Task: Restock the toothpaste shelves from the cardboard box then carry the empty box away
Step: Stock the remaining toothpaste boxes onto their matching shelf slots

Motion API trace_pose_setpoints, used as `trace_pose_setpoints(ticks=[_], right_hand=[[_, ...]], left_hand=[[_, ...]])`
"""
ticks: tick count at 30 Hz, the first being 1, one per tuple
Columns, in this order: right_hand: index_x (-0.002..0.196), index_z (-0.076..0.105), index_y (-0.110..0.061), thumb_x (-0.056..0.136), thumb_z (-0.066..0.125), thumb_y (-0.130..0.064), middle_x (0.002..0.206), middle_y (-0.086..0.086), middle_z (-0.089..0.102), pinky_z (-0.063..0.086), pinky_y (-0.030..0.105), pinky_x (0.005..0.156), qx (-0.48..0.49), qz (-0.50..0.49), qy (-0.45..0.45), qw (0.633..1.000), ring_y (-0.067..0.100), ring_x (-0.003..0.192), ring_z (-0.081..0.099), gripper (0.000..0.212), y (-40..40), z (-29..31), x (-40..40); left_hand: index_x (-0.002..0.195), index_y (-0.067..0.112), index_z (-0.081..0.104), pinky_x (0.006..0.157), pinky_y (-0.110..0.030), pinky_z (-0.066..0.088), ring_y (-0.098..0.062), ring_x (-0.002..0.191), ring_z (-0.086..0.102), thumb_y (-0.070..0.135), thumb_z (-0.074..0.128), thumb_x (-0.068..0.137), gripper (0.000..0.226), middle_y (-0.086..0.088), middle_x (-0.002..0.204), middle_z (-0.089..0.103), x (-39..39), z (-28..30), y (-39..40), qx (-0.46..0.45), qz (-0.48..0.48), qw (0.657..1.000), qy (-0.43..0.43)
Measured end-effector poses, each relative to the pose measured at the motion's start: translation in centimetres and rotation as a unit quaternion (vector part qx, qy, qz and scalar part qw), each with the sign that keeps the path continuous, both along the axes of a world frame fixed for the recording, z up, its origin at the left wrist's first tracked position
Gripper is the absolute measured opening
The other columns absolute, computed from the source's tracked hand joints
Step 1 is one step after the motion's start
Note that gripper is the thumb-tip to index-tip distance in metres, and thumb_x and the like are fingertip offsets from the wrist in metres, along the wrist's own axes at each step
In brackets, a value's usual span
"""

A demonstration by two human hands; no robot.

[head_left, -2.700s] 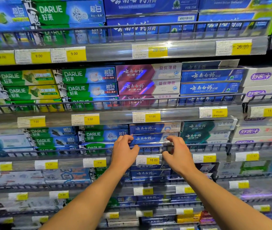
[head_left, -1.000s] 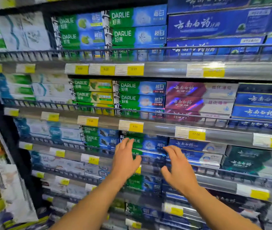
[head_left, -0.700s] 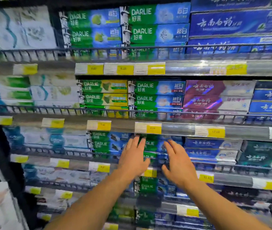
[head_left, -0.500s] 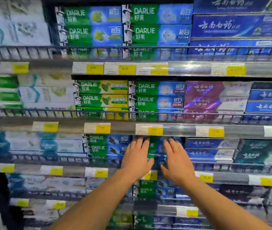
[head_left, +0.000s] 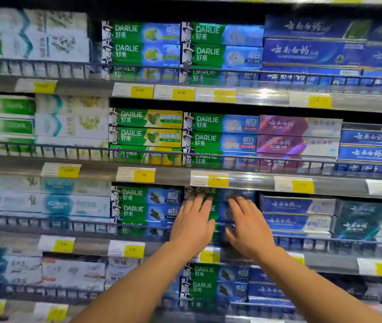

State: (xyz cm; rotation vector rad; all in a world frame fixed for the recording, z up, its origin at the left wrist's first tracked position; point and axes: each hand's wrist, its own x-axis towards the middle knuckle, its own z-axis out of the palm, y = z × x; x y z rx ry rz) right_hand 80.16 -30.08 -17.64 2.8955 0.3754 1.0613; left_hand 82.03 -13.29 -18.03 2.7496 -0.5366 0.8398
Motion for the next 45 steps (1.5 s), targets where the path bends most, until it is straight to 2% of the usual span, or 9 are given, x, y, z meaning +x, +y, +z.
trace_pose_setpoints(ticks=[11,16,22,24,27,30,33,37,45], right_hand=[[0.151,0.023,-0.02,0.083,0.052,-0.056,0.152,0.008,0.035,0.03,0.043,0.113,-0.007,-0.039,0.072,0.997,0.032,0.136,0.034,0.082,-0.3,2.6,1.9],[0.151,0.023,-0.022,0.081,0.054,-0.057,0.151,0.008,0.036,0.029,0.043,0.114,0.001,-0.047,0.073,0.996,0.032,0.138,0.033,0.084,-0.6,2.4,2.3],[0.15,0.025,-0.022,0.079,0.052,-0.056,0.149,0.006,0.036,0.035,0.041,0.11,0.033,-0.017,0.046,0.998,0.031,0.134,0.037,0.083,-0.6,1.5,2.8],[0.151,0.024,-0.021,0.078,0.05,-0.057,0.15,0.006,0.035,0.034,0.041,0.111,0.029,-0.008,0.033,0.999,0.031,0.135,0.036,0.085,-0.7,1.2,3.0],[0.146,0.036,-0.021,0.078,0.053,-0.048,0.148,0.007,0.04,0.038,0.041,0.107,0.03,-0.005,0.014,0.999,0.032,0.131,0.041,0.075,-1.0,0.9,3.3],[0.114,0.063,-0.014,0.069,0.065,-0.032,0.111,0.009,0.063,0.053,0.04,0.078,0.016,-0.004,-0.025,1.0,0.033,0.098,0.061,0.049,-1.2,0.1,3.7],[0.094,0.063,-0.015,0.059,0.074,-0.022,0.092,0.006,0.061,0.051,0.036,0.061,0.027,0.003,-0.049,0.998,0.03,0.078,0.06,0.037,-0.9,-0.7,3.5],[0.116,0.065,-0.011,0.069,0.06,-0.03,0.108,0.009,0.066,0.055,0.04,0.077,0.021,0.0,-0.056,0.998,0.032,0.091,0.062,0.051,-0.8,-0.9,3.1],[0.114,0.067,-0.012,0.08,0.042,-0.027,0.104,0.005,0.069,0.052,0.037,0.075,0.022,0.024,-0.033,0.999,0.029,0.086,0.063,0.044,-1.1,-0.8,2.4]], left_hand=[[0.136,0.016,0.043,0.098,-0.044,0.039,-0.034,0.12,0.049,0.053,0.038,0.097,0.054,-0.013,0.134,0.053,0.7,3.3,-0.6,0.034,0.07,0.994,0.074],[0.141,0.017,0.043,0.111,-0.045,0.032,-0.033,0.132,0.043,0.058,0.035,0.094,0.062,-0.013,0.143,0.048,1.8,3.2,-0.8,0.041,0.077,0.993,0.084],[0.128,0.016,0.052,0.102,-0.043,0.04,-0.03,0.116,0.055,0.06,0.04,0.092,0.058,-0.012,0.125,0.061,2.2,2.8,-1.0,0.029,0.077,0.994,0.075],[0.137,0.017,0.046,0.109,-0.044,0.032,-0.031,0.128,0.047,0.06,0.041,0.092,0.063,-0.013,0.138,0.053,2.6,2.7,-1.1,0.037,0.08,0.994,0.061],[0.143,0.02,0.04,0.113,-0.044,0.027,-0.031,0.134,0.04,0.057,0.041,0.092,0.064,-0.012,0.146,0.045,2.9,2.5,-1.0,0.04,0.074,0.995,0.055],[0.132,0.021,0.051,0.11,-0.043,0.03,-0.03,0.129,0.043,0.049,0.041,0.095,0.048,-0.006,0.14,0.05,2.7,2.3,-0.9,0.033,0.06,0.997,0.021],[0.137,0.023,0.047,0.108,-0.041,0.03,-0.031,0.128,0.041,0.039,0.04,0.096,0.045,-0.004,0.142,0.046,2.2,1.6,-0.8,0.038,0.043,0.998,-0.03],[0.141,0.019,0.043,0.106,-0.043,0.034,-0.032,0.131,0.035,0.027,0.041,0.097,0.045,-0.006,0.145,0.041,1.8,1.4,-0.5,0.032,0.029,0.999,-0.033],[0.139,0.021,0.047,0.105,-0.043,0.034,-0.033,0.133,0.031,0.023,0.041,0.1,0.04,-0.007,0.139,0.043,1.2,1.1,0.1,0.04,0.017,0.999,-0.02]])
